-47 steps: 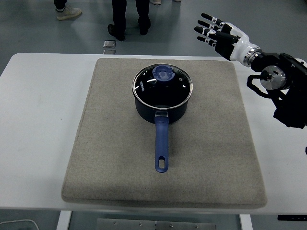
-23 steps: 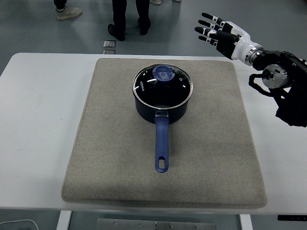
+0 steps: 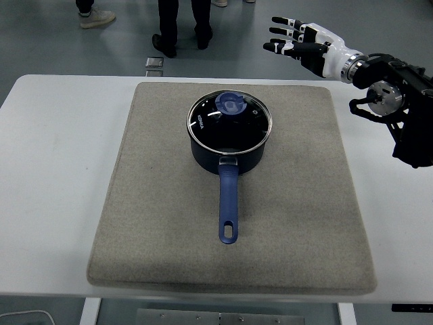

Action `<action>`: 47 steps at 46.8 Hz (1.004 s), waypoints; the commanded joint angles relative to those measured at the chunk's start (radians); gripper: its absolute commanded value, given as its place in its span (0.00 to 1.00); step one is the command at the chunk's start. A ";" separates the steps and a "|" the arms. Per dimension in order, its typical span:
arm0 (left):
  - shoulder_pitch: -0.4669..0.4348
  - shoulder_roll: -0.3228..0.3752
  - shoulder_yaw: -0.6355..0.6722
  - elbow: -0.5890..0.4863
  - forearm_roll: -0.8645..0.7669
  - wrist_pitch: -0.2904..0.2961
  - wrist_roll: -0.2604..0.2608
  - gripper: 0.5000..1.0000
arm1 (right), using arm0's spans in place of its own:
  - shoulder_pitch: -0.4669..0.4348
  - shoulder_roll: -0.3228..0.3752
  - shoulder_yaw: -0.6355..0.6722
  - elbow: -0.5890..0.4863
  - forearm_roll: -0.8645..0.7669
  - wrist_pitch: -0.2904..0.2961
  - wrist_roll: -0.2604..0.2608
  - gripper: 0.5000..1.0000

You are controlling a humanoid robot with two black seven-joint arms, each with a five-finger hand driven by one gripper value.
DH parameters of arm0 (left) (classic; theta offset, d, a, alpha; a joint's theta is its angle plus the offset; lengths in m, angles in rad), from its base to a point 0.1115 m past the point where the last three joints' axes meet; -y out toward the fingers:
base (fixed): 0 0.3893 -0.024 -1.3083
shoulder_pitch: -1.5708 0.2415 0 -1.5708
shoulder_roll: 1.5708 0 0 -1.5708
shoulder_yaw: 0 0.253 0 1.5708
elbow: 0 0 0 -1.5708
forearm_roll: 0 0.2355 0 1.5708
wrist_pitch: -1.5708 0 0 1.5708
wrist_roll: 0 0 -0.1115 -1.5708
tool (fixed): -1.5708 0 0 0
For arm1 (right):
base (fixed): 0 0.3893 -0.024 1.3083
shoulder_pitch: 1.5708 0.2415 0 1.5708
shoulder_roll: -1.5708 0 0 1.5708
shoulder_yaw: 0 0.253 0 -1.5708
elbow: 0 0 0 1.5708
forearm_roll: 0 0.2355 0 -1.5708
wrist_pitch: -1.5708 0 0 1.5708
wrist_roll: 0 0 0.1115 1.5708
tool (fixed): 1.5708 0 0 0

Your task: Lift the pot lid and place it to the right of the pot.

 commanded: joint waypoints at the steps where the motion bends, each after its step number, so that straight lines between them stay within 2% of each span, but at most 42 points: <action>1: 0.000 0.000 -0.001 0.001 0.000 0.000 0.000 1.00 | 0.017 0.003 -0.020 0.002 -0.035 0.001 0.002 0.88; 15: 0.000 0.000 -0.001 -0.001 0.000 0.000 0.000 1.00 | 0.074 -0.009 -0.137 0.060 -0.174 0.001 0.006 0.87; 25: 0.000 0.000 0.001 -0.001 0.000 0.000 0.000 1.00 | 0.097 -0.035 -0.138 0.170 -0.358 0.001 0.020 0.87; 38: 0.000 0.000 -0.001 -0.001 0.000 0.000 0.000 1.00 | 0.140 -0.118 -0.142 0.329 -0.463 0.009 0.022 0.87; 47: 0.000 0.000 -0.001 -0.001 0.000 0.000 0.000 1.00 | 0.158 -0.149 -0.200 0.425 -0.622 0.009 0.022 0.87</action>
